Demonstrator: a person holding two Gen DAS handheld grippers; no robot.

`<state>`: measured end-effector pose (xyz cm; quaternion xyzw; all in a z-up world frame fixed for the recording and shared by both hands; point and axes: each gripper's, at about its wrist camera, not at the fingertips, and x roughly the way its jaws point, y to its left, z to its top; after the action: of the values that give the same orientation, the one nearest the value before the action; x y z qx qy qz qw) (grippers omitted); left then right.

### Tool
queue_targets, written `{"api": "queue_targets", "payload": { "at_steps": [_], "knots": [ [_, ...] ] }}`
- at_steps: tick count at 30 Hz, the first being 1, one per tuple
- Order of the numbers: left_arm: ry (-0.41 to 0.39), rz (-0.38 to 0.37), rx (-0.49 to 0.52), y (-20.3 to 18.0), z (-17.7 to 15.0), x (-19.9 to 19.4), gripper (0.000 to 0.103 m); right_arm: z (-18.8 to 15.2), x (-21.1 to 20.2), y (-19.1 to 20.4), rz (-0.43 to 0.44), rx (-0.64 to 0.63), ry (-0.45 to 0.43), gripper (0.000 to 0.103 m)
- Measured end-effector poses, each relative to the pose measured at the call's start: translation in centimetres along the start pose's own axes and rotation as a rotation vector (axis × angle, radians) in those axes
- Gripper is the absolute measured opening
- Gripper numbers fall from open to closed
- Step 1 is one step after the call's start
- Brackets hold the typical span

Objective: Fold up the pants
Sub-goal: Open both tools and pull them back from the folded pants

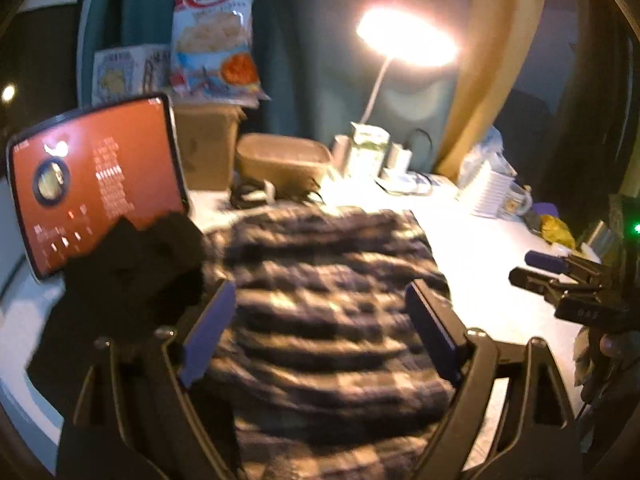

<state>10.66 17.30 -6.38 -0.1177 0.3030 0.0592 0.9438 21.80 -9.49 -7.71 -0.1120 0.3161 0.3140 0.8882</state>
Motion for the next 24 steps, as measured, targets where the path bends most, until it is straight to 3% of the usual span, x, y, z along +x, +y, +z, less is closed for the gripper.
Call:
{"api": "queue_targets", "payload": {
  "at_steps": [18,24],
  "knots": [
    [-0.053,-0.105,0.113,-8.6,-2.3,-5.4,0.088,-4.8,-11.9,-2.2,-0.130,0.049,-0.141,0.071],
    [-0.134,-0.153,0.142,-11.1,-2.5,-8.6,0.088,-5.3,-15.5,-2.4,-0.160,0.056,-0.210,0.071]
  ]
}}
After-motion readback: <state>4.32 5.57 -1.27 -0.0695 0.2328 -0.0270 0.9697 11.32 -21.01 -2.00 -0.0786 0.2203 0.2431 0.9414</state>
